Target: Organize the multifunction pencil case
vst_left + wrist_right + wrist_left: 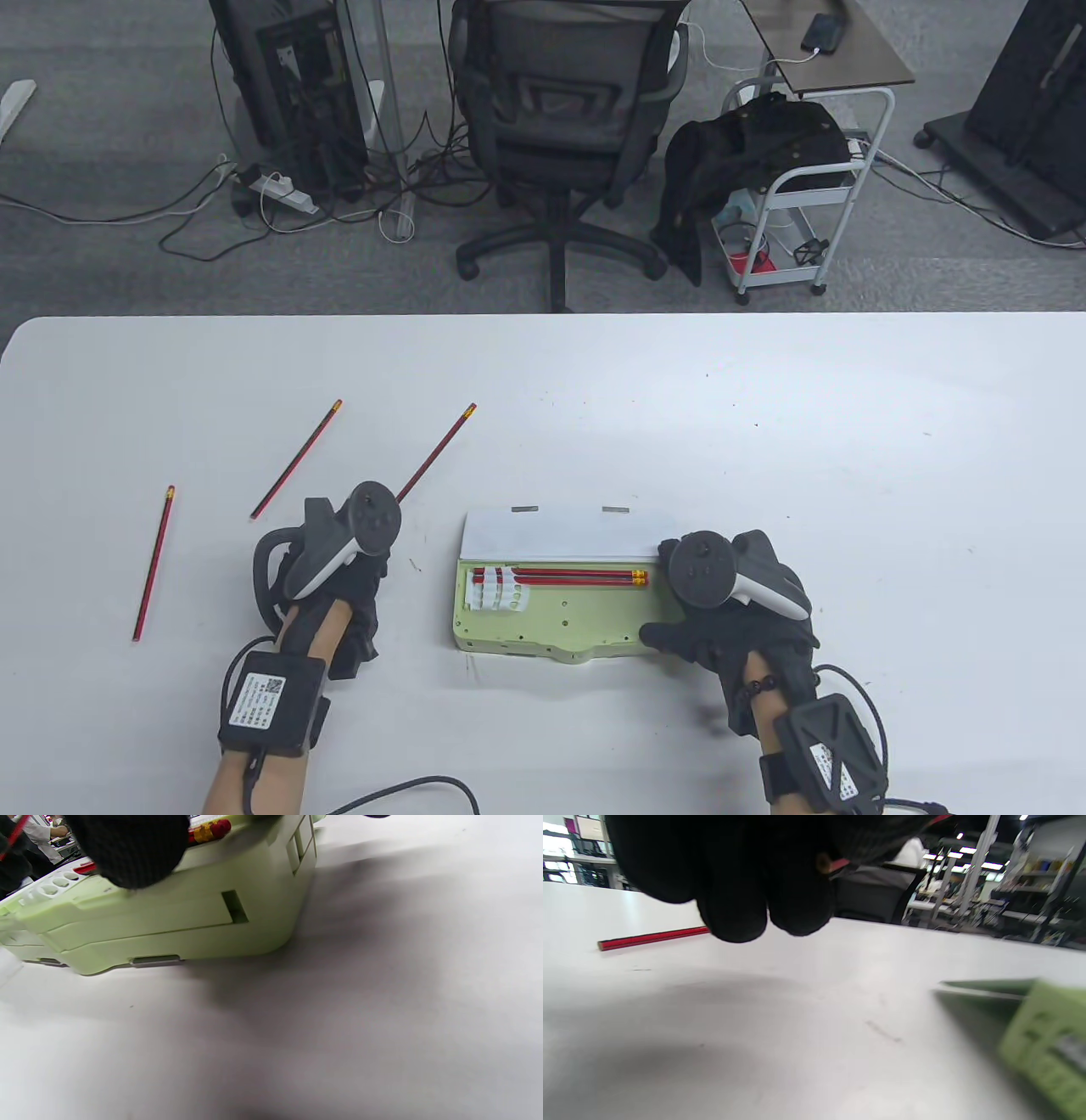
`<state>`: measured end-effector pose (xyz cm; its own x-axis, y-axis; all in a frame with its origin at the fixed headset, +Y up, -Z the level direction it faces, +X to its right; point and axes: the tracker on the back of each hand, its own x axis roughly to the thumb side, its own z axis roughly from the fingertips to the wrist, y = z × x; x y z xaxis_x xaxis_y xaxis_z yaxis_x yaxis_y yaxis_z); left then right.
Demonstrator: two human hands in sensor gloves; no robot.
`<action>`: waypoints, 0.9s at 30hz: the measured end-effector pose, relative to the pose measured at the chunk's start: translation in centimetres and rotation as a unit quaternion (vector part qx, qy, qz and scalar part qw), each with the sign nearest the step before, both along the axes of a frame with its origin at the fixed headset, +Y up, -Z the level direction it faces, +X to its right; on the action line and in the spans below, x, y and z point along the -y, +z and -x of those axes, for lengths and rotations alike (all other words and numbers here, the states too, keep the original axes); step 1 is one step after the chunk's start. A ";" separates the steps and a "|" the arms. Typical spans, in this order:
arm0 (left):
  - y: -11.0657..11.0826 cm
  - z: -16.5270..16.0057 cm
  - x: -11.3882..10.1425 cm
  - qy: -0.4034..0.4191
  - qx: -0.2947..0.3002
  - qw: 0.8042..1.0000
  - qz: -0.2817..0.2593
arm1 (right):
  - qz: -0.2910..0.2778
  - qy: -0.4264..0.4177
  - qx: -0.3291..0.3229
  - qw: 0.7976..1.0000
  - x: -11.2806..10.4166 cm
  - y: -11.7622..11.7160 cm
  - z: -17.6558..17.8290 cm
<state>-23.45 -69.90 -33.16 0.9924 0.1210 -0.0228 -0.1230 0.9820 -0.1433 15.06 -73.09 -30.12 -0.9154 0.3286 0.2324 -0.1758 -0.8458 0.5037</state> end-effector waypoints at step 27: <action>6.0 -2.8 1.2 0.164 0.162 0.968 -0.102 | -0.063 -0.045 0.027 0.997 -1.0 0.2 -1.0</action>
<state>-20.66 -71.07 -27.16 0.8507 0.4002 0.3409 -0.4141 0.9096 -0.0345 16.05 -72.11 -29.95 -0.8962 0.3808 0.2275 -0.2777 -0.8816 0.3816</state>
